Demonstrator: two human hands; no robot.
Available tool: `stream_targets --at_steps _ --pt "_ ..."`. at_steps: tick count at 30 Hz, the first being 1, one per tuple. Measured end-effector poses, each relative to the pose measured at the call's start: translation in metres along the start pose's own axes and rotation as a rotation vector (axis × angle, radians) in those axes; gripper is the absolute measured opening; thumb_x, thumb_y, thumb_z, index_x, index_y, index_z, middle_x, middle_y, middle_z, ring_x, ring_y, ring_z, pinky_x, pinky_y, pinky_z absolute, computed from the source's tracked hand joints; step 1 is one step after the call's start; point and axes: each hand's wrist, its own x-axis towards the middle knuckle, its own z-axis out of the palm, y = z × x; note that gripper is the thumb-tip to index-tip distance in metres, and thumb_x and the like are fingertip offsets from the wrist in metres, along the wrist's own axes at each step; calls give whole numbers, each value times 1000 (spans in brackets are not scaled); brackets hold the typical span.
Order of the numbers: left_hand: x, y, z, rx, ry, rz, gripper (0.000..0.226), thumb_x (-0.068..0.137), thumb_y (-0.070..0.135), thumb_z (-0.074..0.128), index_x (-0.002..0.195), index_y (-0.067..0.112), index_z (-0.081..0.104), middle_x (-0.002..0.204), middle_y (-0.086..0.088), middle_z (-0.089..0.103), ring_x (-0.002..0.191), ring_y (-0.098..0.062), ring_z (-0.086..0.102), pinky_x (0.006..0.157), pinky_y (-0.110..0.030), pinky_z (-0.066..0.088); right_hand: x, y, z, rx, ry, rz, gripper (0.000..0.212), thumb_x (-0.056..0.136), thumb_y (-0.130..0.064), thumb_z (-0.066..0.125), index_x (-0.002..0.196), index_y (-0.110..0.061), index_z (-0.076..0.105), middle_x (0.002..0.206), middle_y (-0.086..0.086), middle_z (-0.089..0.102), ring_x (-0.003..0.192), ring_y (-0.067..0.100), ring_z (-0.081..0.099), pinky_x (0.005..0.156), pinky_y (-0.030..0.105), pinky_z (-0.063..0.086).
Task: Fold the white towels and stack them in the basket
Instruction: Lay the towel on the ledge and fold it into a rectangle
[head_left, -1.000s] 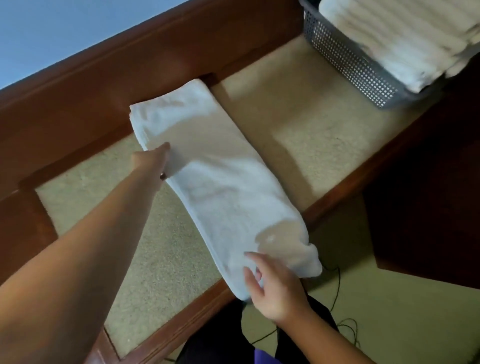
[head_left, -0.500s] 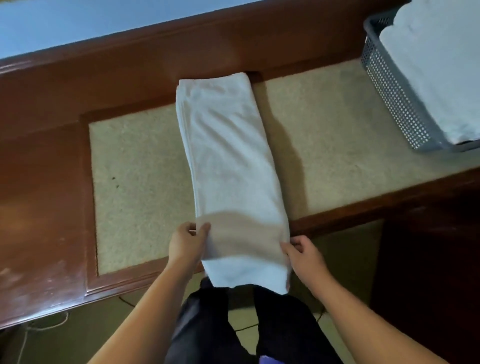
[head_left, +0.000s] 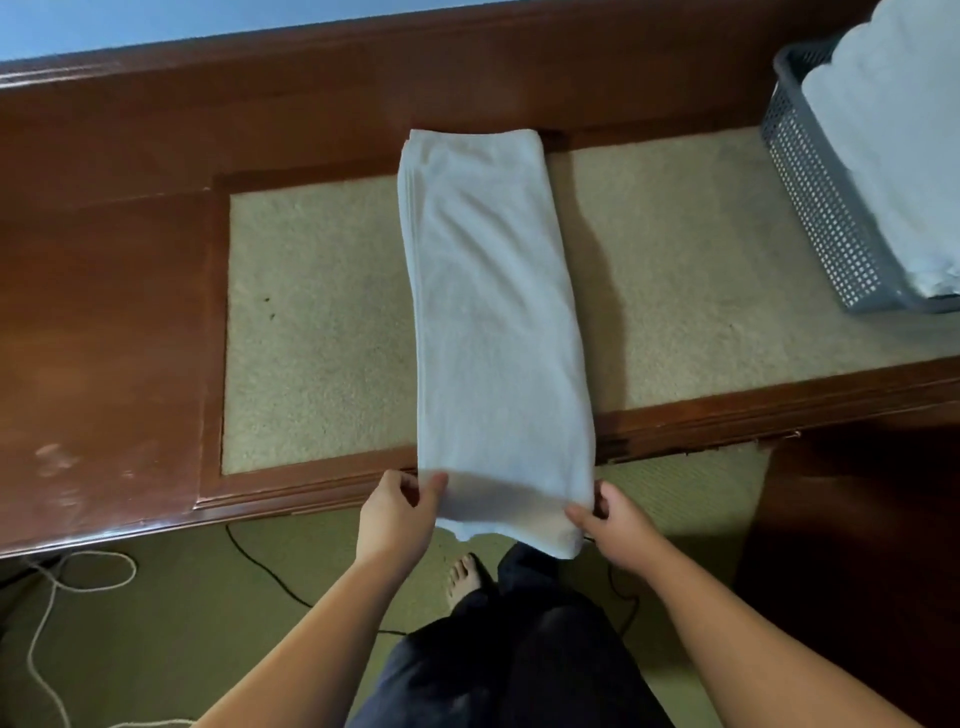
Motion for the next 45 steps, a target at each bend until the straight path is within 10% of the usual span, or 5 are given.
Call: stream_targets --at_steps 13,17,25,34,45 --pt "-7 -31 15 -117 -315 -213 96 64 96 56 130 27 56 129 0 58 124 -29 52 107 -52 47 -46 3 18 611 -41 111 34 92 4 70 126 1 64 111 13 78 106 29 74 90 36 61" --pt "-26 -23 21 -554 -396 -273 95 72 68 84 142 19 43 124 5 64 108 -13 64 87 -35 48 -67 0 12 753 -66 84 50 90 7 70 133 -13 54 109 10 79 102 28 76 87 40 62" --pt "-57 -8 12 -824 -495 -313 34 92 30 77 121 14 69 106 -3 80 101 -25 74 83 -38 59 -94 -7 -3 264 131 -255 79 86 -4 79 131 -58 44 138 -14 52 118 6 58 69 15 57" --pt "-91 17 -57 -651 -241 77 63 90 26 81 139 44 45 118 1 72 97 -23 75 79 -45 64 -128 -51 -32 85 60 -499 28 97 -16 69 112 -39 75 125 -28 67 123 -7 57 105 25 47" --pt "-66 100 -124 -477 -444 394 67 81 9 88 139 27 59 123 -7 74 114 -23 71 98 -35 57 -106 -127 -103 -112 48 -679 65 88 -16 82 134 -51 52 134 -24 58 122 1 60 103 28 53"
